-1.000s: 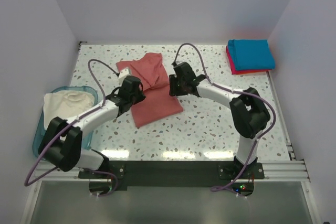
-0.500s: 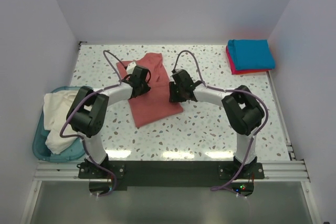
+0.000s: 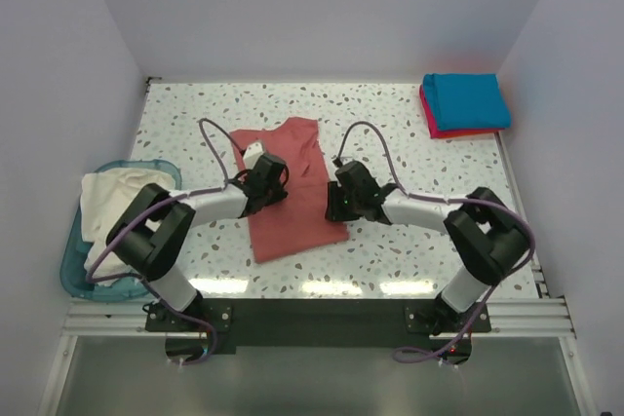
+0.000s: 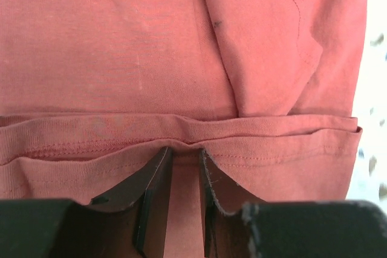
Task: Fold and stack the t-shirts
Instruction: Fold the tshirt
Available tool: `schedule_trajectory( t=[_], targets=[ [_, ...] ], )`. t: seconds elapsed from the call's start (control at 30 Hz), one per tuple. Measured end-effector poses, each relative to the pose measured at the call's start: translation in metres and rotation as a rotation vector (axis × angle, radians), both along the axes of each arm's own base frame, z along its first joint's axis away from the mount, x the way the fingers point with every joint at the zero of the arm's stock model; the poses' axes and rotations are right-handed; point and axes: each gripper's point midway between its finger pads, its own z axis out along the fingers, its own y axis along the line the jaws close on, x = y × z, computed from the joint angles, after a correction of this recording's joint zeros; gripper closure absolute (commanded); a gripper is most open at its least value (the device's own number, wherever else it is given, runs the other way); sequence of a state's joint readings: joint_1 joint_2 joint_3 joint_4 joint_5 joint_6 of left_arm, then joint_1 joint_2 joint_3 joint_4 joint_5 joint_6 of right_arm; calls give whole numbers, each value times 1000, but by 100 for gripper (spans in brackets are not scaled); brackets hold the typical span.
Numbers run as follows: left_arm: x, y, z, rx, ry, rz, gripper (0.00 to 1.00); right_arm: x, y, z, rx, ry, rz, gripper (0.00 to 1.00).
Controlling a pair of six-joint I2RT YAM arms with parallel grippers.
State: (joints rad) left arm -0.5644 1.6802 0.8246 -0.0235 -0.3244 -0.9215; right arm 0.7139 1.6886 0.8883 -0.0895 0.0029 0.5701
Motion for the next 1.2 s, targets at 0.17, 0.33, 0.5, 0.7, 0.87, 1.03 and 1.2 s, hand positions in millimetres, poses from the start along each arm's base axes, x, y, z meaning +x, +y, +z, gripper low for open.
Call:
schedule_trajectory(
  t=[0.17,0.33,0.5,0.7,0.87,1.03,1.2],
  targets=[
    [-52,-23,0,-28,7,-84,70,-58,-19,0,29,26,21,62],
    [-88,-25,4,-44,18,-129,61,-100,-33,8,50,51,41,56],
    [-95,-11,31,-55,-30,-114,50,-80,-36,53,70,-61,-8,51],
    [-93,-2,83,-123,-157,-84,49,-10,8,99,106,-173,8,56],
    [-103,15,96,-109,-175,-58,48,46,44,78,52,-181,73,62],
    [-113,29,111,-92,-181,-56,44,71,53,42,-12,-147,114,61],
    [-117,36,150,-109,-242,-66,37,75,40,24,-49,-116,109,55]
  ],
)
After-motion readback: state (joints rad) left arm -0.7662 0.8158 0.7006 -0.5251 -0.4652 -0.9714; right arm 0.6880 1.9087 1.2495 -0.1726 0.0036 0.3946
